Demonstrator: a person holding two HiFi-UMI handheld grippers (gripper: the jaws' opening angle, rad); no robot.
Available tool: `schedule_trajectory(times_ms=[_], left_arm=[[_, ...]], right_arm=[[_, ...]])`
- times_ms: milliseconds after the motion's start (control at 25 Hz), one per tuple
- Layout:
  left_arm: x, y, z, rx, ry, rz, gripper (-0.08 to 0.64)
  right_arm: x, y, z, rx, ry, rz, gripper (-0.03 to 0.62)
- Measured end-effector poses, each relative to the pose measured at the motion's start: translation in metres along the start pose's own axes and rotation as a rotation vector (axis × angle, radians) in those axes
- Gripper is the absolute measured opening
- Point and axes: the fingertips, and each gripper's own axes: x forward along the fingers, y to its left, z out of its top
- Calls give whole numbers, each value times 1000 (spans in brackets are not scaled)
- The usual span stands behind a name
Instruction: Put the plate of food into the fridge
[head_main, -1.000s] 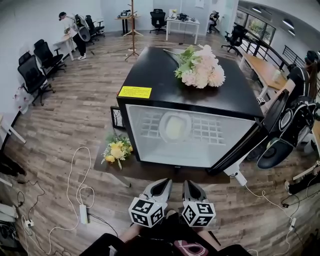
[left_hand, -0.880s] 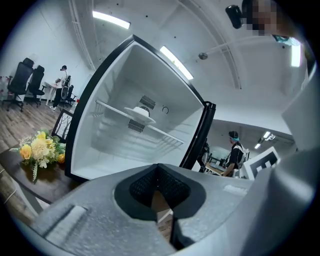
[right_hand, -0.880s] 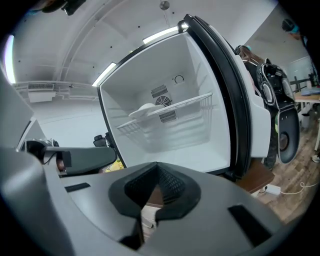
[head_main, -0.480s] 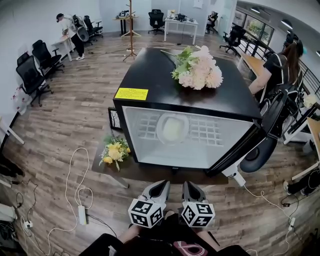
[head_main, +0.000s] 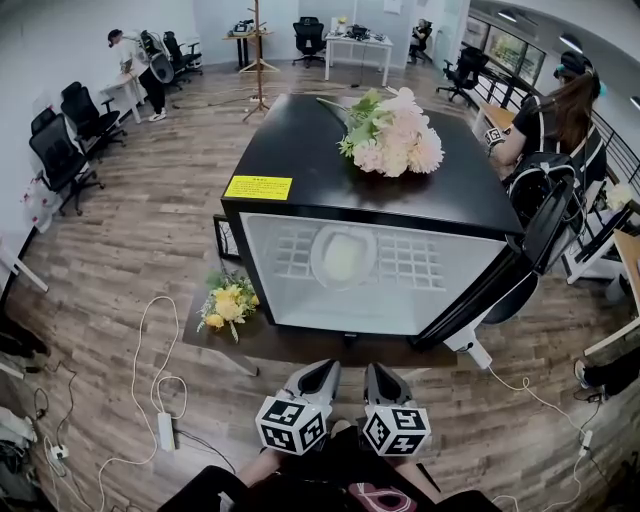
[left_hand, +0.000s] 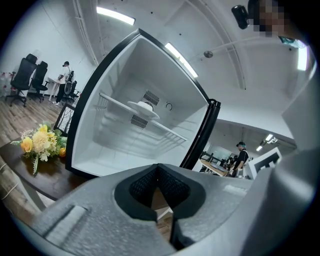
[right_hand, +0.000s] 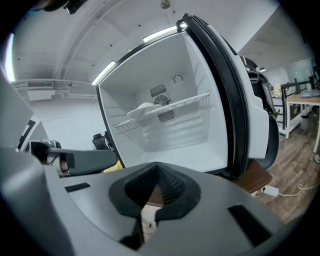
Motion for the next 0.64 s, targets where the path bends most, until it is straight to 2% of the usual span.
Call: schedule_trajectory(times_ms=[400,640], left_arm=[[-5,4,-5,28,13,16,8],[-7,6,-10,18,23,14,8]], right_arm=[[1,10,-2,-10,3,30,8],[3,11,-4,-12,5,35,8]])
